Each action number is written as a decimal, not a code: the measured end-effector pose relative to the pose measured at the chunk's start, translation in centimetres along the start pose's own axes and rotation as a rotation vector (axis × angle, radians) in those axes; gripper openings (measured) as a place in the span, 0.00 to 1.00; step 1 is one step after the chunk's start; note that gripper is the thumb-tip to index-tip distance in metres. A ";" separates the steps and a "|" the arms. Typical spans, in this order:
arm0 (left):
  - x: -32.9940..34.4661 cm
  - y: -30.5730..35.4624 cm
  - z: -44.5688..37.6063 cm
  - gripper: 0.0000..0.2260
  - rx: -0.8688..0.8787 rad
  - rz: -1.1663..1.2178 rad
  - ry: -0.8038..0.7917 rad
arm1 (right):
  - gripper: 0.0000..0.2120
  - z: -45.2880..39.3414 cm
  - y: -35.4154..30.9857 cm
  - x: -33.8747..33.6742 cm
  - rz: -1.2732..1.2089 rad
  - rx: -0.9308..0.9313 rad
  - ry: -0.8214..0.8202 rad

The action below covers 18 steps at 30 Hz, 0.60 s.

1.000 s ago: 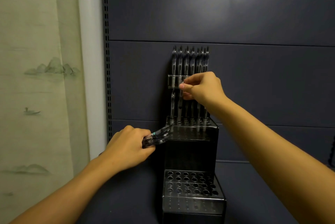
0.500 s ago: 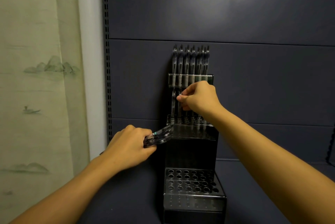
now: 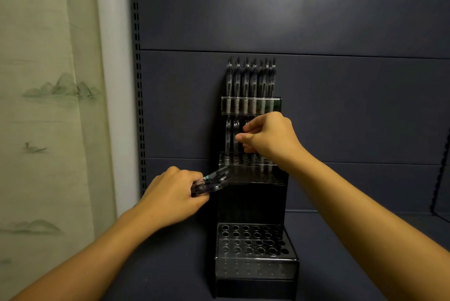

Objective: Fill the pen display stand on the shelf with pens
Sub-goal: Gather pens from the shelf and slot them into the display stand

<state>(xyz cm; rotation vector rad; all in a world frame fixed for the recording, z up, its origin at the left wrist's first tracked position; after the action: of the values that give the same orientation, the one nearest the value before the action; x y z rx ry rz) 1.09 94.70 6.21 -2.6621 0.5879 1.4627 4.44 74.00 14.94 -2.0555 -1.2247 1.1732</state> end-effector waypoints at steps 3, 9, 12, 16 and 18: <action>0.2 0.4 -0.1 0.11 0.006 0.022 0.008 | 0.12 1.8 -0.4 -0.4 -0.003 -0.077 -0.137; 0.9 1.6 -0.7 0.12 0.041 0.072 -0.002 | 0.16 4.3 -1.1 0.1 0.159 -0.246 -0.412; 1.1 2.2 -0.9 0.13 0.051 0.092 -0.004 | 0.16 4.8 -0.9 0.3 0.204 -0.275 -0.456; 1.1 3.0 -1.0 0.13 0.068 0.080 -0.012 | 0.11 4.9 -0.3 0.3 0.238 -0.303 -0.443; 1.1 3.1 -1.1 0.13 0.063 0.088 -0.017 | 0.09 4.8 0.0 0.0 0.215 -0.310 -0.425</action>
<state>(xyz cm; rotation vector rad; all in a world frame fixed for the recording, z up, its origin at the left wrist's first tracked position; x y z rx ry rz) 1.40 91.26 6.33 -2.6047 0.7454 1.4611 0.29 73.87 12.45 -2.2793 -1.4841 1.6769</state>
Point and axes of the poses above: each hand's wrist, its own z-axis away from the middle knuckle, its own x-axis out of the palm, y = z × x, the point moved 5 cm from there along -z, towards the middle knuckle, and after that the axes turned 6 degrees about -z, right-handed, at the moved point
